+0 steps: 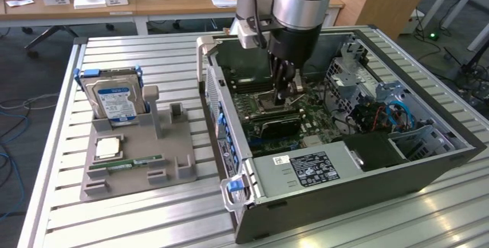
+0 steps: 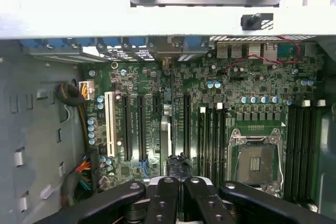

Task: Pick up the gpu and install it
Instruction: 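Press down on the gpu until it lock into place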

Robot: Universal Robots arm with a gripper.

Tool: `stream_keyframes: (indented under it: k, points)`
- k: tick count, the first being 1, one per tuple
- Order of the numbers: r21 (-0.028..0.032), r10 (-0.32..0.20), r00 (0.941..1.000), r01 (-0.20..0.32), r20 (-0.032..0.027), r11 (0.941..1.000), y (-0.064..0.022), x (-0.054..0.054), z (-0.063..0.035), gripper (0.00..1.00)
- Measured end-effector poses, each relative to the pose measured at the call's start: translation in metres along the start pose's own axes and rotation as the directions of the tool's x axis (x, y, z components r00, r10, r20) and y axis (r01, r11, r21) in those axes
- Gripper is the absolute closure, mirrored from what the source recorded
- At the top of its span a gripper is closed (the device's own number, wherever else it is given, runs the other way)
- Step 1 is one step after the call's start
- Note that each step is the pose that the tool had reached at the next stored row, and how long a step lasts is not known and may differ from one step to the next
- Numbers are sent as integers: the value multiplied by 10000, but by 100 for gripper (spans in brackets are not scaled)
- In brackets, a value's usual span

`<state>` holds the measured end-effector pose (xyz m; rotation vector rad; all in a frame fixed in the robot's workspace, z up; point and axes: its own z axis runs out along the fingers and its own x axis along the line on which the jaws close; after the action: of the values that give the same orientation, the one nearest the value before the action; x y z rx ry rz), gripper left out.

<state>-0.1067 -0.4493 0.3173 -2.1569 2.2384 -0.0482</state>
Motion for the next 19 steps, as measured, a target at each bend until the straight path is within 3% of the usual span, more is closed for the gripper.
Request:
stream_keyframes:
  k: [5, 12, 19]
  points:
    - [1, 14, 10000, -14, -30, 10000, -11, -1, -116, 89]
    - [-1, 14, 10000, -14, -38, 10000, -16, -1, -132, 89]
    - [-180, 13, 10000, -14, -59, 9998, -62, -2, -141, 89]
